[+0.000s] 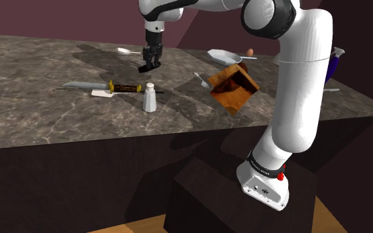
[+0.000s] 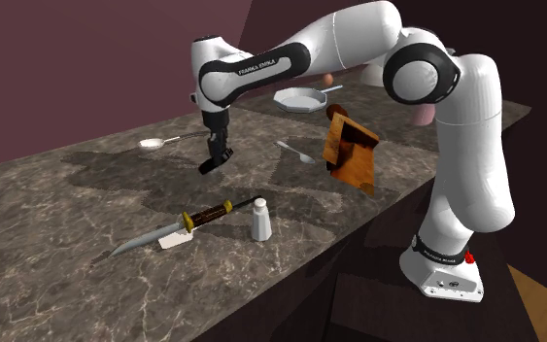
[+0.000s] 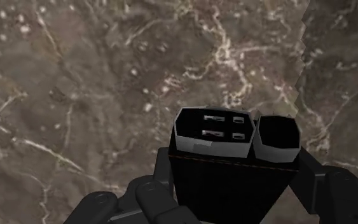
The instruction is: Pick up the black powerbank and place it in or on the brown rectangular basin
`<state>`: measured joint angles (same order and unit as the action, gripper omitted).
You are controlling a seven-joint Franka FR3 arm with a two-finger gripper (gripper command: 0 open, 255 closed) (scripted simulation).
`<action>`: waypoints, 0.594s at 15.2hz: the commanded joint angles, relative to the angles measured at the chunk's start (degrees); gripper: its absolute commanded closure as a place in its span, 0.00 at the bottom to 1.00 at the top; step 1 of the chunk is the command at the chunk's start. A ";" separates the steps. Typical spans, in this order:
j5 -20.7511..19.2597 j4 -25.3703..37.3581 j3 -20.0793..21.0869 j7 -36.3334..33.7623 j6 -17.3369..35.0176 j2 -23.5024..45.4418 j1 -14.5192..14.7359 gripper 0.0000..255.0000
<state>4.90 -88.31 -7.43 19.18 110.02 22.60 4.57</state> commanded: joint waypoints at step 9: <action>-0.28 6.04 -0.13 -0.35 -7.17 -1.13 -0.12 1.00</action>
<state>4.65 -83.06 -7.51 18.77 103.82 21.63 4.54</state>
